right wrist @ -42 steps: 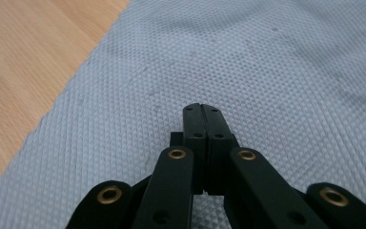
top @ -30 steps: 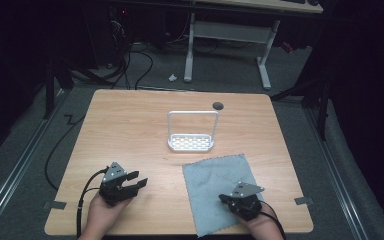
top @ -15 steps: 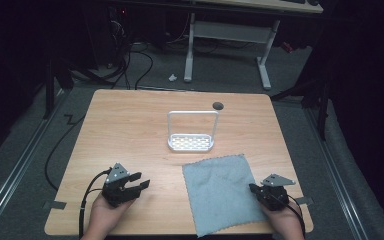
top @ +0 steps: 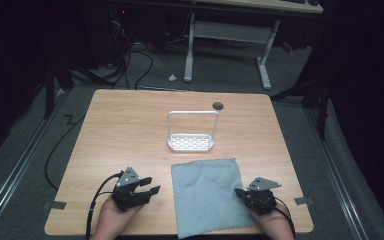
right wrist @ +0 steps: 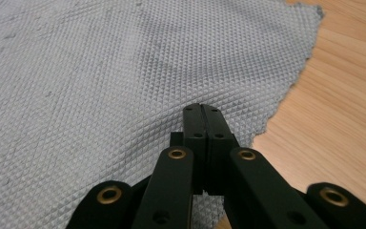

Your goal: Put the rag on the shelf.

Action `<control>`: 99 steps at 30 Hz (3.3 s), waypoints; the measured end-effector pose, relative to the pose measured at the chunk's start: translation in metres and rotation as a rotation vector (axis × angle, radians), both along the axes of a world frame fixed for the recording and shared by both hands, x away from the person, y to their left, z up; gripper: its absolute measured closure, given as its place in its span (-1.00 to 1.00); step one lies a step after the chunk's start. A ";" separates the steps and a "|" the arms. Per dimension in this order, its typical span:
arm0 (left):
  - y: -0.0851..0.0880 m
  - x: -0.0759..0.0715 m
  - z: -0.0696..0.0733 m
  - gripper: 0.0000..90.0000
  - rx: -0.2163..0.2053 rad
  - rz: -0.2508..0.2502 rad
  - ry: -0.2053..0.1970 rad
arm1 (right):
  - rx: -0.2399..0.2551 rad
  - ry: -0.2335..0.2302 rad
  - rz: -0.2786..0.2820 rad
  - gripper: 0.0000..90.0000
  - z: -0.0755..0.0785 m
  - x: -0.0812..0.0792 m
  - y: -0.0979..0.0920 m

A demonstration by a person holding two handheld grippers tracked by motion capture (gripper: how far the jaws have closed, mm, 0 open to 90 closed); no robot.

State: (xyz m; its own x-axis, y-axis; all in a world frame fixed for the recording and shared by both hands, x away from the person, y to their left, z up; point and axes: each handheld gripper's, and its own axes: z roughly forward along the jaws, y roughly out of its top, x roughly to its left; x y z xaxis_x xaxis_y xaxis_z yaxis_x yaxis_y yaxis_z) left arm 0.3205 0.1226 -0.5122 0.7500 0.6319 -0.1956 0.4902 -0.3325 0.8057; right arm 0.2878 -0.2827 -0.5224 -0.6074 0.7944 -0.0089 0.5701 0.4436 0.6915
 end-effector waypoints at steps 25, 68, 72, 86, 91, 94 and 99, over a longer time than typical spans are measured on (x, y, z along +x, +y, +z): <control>-0.039 -0.015 -0.014 0.40 0.141 -0.134 0.059 | 0.000 0.025 0.138 1.00 0.001 -0.012 0.031; -0.019 0.048 -0.019 0.68 0.132 0.144 0.041 | 0.101 -0.074 -0.032 0.49 -0.001 0.003 0.011; -0.020 0.046 -0.021 0.87 0.096 0.137 0.046 | 0.140 -0.059 -0.090 0.47 0.000 0.009 0.014; -0.017 0.047 -0.023 0.97 0.063 0.124 0.068 | 0.067 -0.023 -0.129 0.35 0.000 0.057 0.031; -0.016 0.047 -0.023 0.97 0.057 0.125 0.075 | 0.049 -0.024 -0.112 0.42 -0.006 0.057 0.036; -0.016 0.048 -0.024 0.97 0.053 0.126 0.078 | 0.028 -0.037 -0.112 0.54 -0.006 0.055 0.039; -0.015 0.048 -0.023 0.98 0.052 0.129 0.080 | 0.042 -0.037 -0.098 0.87 -0.006 0.054 0.041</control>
